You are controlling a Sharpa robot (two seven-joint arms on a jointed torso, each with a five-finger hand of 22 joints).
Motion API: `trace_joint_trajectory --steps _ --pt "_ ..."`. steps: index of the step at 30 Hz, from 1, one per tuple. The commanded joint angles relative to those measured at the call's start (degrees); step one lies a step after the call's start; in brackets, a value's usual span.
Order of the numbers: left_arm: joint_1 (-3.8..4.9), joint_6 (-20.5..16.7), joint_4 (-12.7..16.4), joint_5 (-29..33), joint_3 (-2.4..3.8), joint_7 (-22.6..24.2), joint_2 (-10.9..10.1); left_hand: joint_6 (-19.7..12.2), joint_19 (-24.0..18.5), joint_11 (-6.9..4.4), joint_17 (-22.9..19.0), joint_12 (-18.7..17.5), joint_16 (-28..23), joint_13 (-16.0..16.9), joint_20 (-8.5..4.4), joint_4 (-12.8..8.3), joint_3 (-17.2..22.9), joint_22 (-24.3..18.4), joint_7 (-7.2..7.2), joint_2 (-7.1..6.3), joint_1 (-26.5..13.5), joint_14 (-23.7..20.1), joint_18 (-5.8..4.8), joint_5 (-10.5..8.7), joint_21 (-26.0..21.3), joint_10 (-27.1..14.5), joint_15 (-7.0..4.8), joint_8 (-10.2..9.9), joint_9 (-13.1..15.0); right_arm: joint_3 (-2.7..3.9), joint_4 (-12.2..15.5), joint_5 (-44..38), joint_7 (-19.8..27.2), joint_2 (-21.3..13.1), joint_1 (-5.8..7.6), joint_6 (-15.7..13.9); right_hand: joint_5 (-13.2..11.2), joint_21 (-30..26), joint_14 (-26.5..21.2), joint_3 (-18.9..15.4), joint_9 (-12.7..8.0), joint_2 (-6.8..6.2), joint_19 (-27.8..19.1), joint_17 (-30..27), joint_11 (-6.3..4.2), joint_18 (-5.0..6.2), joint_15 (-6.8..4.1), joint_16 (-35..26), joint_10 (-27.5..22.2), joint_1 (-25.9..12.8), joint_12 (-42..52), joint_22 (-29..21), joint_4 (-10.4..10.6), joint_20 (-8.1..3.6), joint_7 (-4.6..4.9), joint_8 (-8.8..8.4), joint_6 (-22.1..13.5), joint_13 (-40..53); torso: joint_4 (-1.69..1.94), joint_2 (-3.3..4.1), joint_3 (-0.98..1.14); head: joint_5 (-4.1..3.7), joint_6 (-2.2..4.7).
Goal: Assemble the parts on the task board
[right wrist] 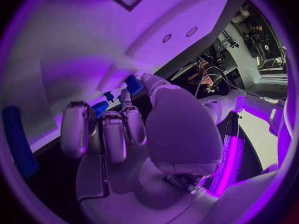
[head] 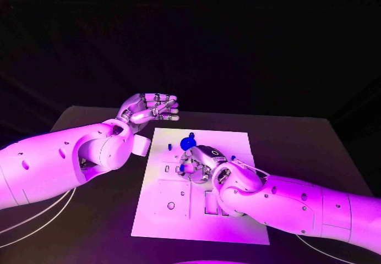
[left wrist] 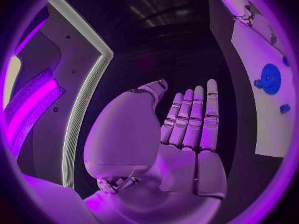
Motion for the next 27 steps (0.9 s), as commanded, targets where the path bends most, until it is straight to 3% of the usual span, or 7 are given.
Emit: trace_joint_trajectory --steps 1,9,10,17,22,25,27 --pt "0.02 0.7 0.1 -0.3 0.02 0.3 0.1 -0.4 -0.1 -0.05 0.1 -0.2 0.2 0.0 -0.05 0.3 0.0 0.1 2.02 0.31 -0.4 0.0 0.68 -0.25 0.3 0.3 -0.19 0.4 0.1 0.0 0.3 0.3 0.6 -0.1 -0.05 -1.3 0.2 -0.3 5.6 -0.6 -0.1 0.03 -0.5 13.7 0.14 0.51 0.35 -0.3 -0.5 -0.5 -0.5 4.4 0.0 -0.03 0.09 -0.33 -0.4 5.3 -0.02 0.04 0.02 0.01 0.11" --pt "0.02 0.9 -0.2 -0.9 0.0 -0.1 0.2 -0.5 0.0 -0.04 0.2 -0.2 0.2 0.0 -0.06 0.5 -0.3 0.1 1.99 0.1 -0.7 -0.1 0.68 -0.29 0.5 0.2 -0.18 0.3 0.1 0.02 1.8 0.3 1.0 -0.9 -0.04 -3.4 0.4 -1.5 5.5 -6.4 -0.8 1.09 -0.8 13.3 0.56 0.71 0.72 -0.4 -1.0 -1.5 -1.2 3.9 0.1 0.28 0.5 -1.25 -2.0 4.6 0.06 -0.08 -0.02 -0.11 0.35" --pt "0.02 1.0 -0.3 -1.3 0.0 -0.5 0.2 -0.7 0.1 -0.08 0.3 -0.3 0.2 -0.1 -0.07 0.7 -0.7 0.2 1.88 -0.23 -1.1 0.0 0.69 -0.29 0.6 0.0 -0.2 0.3 0.1 0.04 2.3 0.3 1.1 -1.3 0.0 -3.7 -9.7 -1.5 5.6 -9.6 -0.8 2.26 -0.8 13.4 0.25 0.65 0.71 -0.4 -0.9 -1.3 -1.1 3.9 -0.4 0.37 0.76 -1.33 -2.2 4.5 0.05 -0.12 -0.02 -0.04 0.31" --pt "-0.14 2.6 -1.0 -8.4 0.0 -9.2 0.1 -2.0 6.9 -1.6 5.2 3.4 8.2 1.8 -2.53 3.6 -4.9 2.7 1.19 -0.3 -5.3 8.2 0.87 -0.45 6.2 5.1 -2.67 0.1 0.3 0.33 6.7 2.0 3.8 -5.3 2.26 -2.5 -9.0 -2.7 5.5 -18.3 -2.1 2.47 -1.1 13.0 1.8 0.85 1.71 -0.6 -2.0 1.1 -2.3 3.4 0.4 1.07 1.95 -3.74 -6.0 3.4 -0.33 -0.76 0.12 0.08 0.91" --pt "-0.16 7.8 -2.5 -18.3 0.02 -17.9 0.2 -0.7 11.4 -4.43 21.5 17.0 32.2 11.1 -6.28 3.8 -8.7 12.9 -0.9 1.39 -9.2 13.4 0.42 -0.28 22.5 6.4 -5.96 7.7 3.9 0.45 10.5 7.3 8.8 -10.7 5.19 1.8 -8.7 -4.3 5.4 -19.0 -2.6 2.63 -1.8 12.8 2.19 1.16 2.07 -0.7 -2.7 2.4 -3.0 2.5 0.5 1.44 2.37 -4.47 -6.8 2.6 -0.02 -1.62 0.26 0.24 0.69" --pt "-0.07 14.9 -2.8 -27.3 0.05 -24.0 0.0 -1.1 9.5 -5.52 29.2 26.9 42.6 18.4 -7.01 3.2 -4.6 19.1 -2.39 5.67 -15.0 16.9 0.32 0.9 31.4 3.4 -7.21 13.7 7.6 0.48 12.6 10.3 11.3 -14.1 6.68 4.5 -8.7 -4.7 5.3 -19.0 -2.8 3.24 -2.0 12.6 2.3 1.24 2.17 -0.8 -3.1 2.8 -3.4 2.3 0.4 1.56 2.47 -4.62 -6.9 2.3 -0.11 -1.94 0.27 0.38 0.77" --pt "0.04 18.4 -2.9 -33.2 0.06 -27.4 0.0 -2.7 7.7 -5.73 37.3 34.3 51.0 23.6 -6.83 3.7 -1.7 26.8 -2.28 3.37 -17.3 20.5 -0.03 0.53 39.2 0.6 -7.24 18.2 10.4 0.5 13.8 12.4 12.5 -16.3 7.43 5.7 -8.6 -5.0 5.3 -18.9 -2.8 3.69 -2.2 12.4 2.31 1.3 2.21 -0.9 -3.3 3.1 -3.6 2.2 0.4 1.63 2.47 -4.57 -6.7 2.1 -0.23 -2.21 0.34 0.54 0.37"
